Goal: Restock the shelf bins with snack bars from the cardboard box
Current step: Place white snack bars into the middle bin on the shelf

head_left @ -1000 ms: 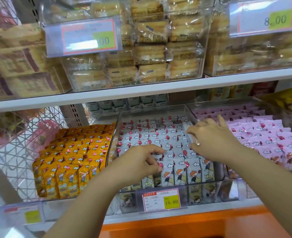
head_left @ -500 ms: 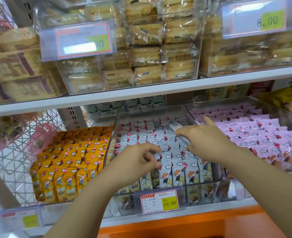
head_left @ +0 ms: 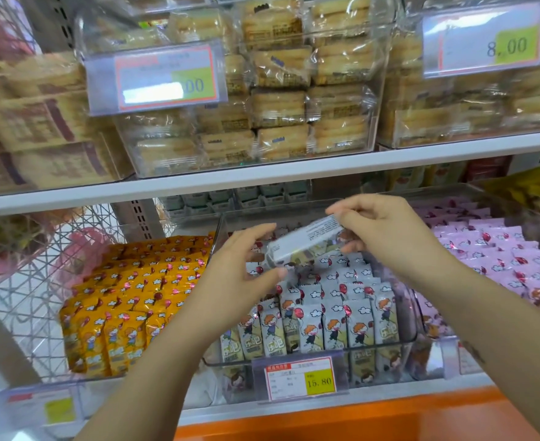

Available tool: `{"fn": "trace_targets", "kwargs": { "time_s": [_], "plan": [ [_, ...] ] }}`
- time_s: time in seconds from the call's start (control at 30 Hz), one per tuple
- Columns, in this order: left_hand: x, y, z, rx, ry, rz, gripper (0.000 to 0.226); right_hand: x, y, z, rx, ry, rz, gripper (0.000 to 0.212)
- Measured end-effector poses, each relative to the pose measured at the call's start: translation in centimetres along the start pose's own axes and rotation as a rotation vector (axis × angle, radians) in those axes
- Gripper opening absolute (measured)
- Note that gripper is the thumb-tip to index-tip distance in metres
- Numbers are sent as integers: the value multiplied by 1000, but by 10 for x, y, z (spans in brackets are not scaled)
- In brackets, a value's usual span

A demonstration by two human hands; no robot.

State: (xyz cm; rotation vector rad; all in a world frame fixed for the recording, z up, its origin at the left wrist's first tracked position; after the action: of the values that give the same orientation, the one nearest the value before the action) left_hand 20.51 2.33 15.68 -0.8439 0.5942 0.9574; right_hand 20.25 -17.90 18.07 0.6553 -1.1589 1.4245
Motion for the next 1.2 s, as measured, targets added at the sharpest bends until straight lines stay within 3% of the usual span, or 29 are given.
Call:
{"fn": "trace_targets", "kwargs": {
  "time_s": [0.13,0.27,0.37,0.43,0.5,0.57,0.63,0.7,0.8,0.97,1.2],
  "plan": [
    [-2,4,6,-9,276,76,35,-3,2,-8,102,-87,-84,14],
    [0,6,23,-100,457,100,26,-6,10,-23,354,35,-104,11],
    [2,7,26,-116,528,116,21,-5,20,-37,531,50,-89,30],
    [-1,6,25,-105,584,138,21,-2,24,-43,547,74,-48,41],
    [0,7,28,-80,614,183,20,3,22,-43,424,78,18,39],
    [1,8,37,16,402,193,13,7,18,-36,259,-19,48,32],
    [2,13,38,223,92,206,8,9,16,-32,225,-64,77,23],
    [5,16,33,316,-172,201,3,9,20,-39,321,26,131,18],
    [7,11,25,231,-540,125,17,0,30,-57,470,274,178,17],
    [19,10,-1,282,-868,41,38,-10,30,-67,558,671,236,23],
    [19,13,-14,324,-1061,15,47,-13,30,-67,611,635,163,31]
  ]
}}
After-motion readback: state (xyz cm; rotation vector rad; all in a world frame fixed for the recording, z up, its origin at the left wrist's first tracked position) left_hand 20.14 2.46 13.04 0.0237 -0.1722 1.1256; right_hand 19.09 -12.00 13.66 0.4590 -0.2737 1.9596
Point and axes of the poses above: each hand's wrist, its own y-axis away from the middle knuckle, its own z-axis out of the back of the hand, x = y × z, the point moved 4 cm from there along -y, towards the middle knuckle, and after that the axes turned 6 degrees about y, right-handed, at the moved point
